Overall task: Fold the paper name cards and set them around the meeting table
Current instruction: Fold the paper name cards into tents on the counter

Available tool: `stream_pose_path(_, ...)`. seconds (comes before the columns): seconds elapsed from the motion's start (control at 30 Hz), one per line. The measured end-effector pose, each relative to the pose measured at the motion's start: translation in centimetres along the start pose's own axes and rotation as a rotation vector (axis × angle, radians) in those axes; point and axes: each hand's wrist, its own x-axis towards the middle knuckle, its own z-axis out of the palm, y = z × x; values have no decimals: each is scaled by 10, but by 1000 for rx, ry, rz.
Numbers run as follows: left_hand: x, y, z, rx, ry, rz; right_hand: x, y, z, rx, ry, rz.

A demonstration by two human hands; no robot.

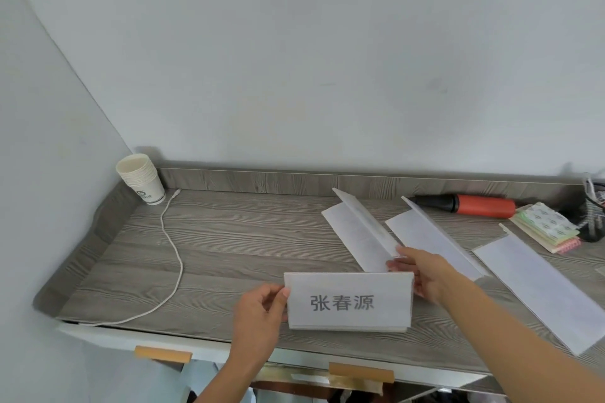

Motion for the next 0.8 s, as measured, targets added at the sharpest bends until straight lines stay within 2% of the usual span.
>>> stream_pose_path(0.13,0,-2,-1,-8,-15,1,-3,-15,3,97,-58,-57)
stream_pose_path(0.2,1,-2,-1,-4,-28,-1,-20,-31,5,25,-90,-209)
stream_pose_path(0.37,4,-4,-6,-16,-48,-34,-94,-57,5,-300,-77,-720)
stream_pose_path(0.47,8,1,-11,-102,1,-30,-130,-47,-4,-419,-55,-898)
stream_pose_path(0.63,3,26,-17,-253,43,31,-136,-2,-23,-485,-71,-921)
stream_pose_path(0.8,-9,40,-14,-139,-32,143,-116,37,-27,-527,-87,-883)
